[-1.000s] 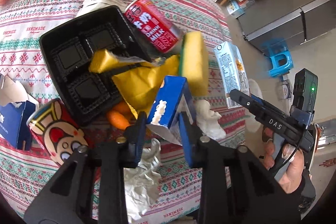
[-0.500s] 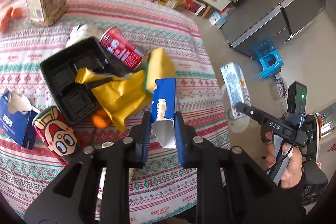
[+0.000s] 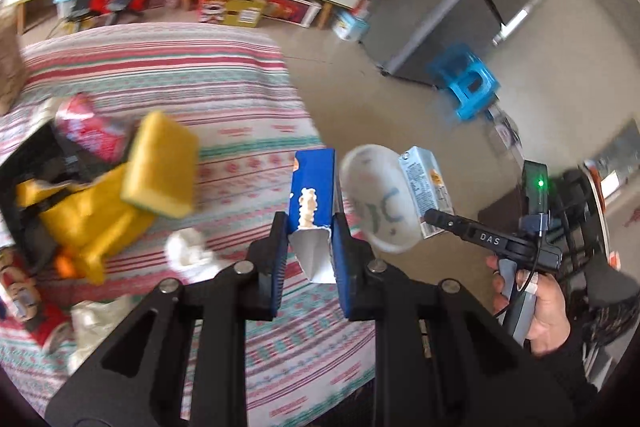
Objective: Collect trash
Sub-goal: 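Carry both items over the white bin while the left tool opens to drop the box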
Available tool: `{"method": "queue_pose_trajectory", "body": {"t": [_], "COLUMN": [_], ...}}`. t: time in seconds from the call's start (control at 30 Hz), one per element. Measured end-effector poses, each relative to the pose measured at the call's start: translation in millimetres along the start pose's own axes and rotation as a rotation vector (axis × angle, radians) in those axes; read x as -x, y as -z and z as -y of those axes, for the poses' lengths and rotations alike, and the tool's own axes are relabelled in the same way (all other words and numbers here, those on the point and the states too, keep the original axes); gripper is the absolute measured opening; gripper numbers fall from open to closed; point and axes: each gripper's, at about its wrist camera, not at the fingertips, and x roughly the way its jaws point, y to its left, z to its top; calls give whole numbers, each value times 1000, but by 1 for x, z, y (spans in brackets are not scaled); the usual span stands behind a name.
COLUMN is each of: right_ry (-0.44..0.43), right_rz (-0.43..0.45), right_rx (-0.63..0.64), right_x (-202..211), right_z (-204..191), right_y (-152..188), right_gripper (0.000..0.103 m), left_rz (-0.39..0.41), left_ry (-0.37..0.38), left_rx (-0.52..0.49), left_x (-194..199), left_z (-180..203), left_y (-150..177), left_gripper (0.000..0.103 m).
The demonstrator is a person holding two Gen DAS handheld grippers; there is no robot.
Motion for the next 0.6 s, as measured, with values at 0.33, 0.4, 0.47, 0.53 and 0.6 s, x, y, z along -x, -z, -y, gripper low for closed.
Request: {"method": "queue_pose_trajectory", "body": {"t": [0.33, 0.4, 0.47, 0.53, 0.6], "right_ry": [32, 31, 32, 30, 31], "right_rz": [1, -4, -8, -10, -10], "right_rx": [-63, -64, -60, -62, -65], "right_x": [11, 10, 10, 10, 11], "right_z": [49, 50, 49, 51, 51], "right_y": [11, 12, 14, 14, 14], "right_gripper": [54, 54, 54, 54, 54], "left_rz": [21, 24, 25, 22, 24], "left_ry": [80, 82, 67, 51, 35], "left_rx": [-118, -124, -122, -104, -93], "left_x": [-72, -87, -98, -109, -117], "left_z": [59, 61, 64, 64, 63], "left_y": [-12, -14, -14, -15, -17], "left_gripper": [23, 23, 23, 24, 24]}}
